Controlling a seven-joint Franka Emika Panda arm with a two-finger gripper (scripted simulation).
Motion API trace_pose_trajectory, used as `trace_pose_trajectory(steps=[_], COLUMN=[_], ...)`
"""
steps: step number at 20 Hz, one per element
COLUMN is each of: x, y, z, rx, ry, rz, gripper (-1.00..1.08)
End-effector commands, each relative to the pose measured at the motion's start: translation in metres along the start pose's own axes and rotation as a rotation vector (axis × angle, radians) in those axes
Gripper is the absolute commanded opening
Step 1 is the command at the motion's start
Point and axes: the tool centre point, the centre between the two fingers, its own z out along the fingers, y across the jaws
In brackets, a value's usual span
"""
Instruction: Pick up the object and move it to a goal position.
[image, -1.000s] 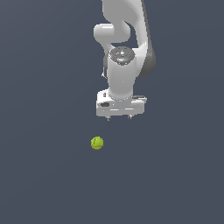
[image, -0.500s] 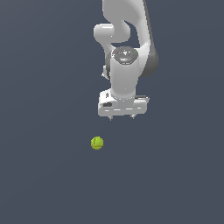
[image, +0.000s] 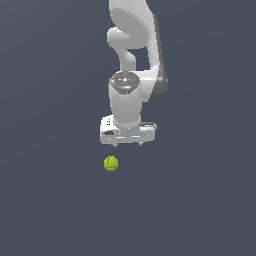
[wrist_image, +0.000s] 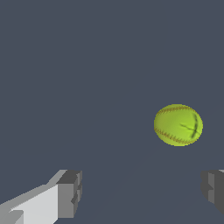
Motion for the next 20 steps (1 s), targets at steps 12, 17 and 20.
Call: trace_pose_trajectory(steps=[12, 17, 20], x=[0.025, 0.026, 0.025], y=[0.077, 0.081, 0.081], z=[0.053, 0.055, 0.059], rx=[-0.023, -0.024, -0.024], ry=[-0.005, -0.006, -0.006], rz=[0.006, 0.007, 0.007], gripper=[1.0, 1.0, 1.0])
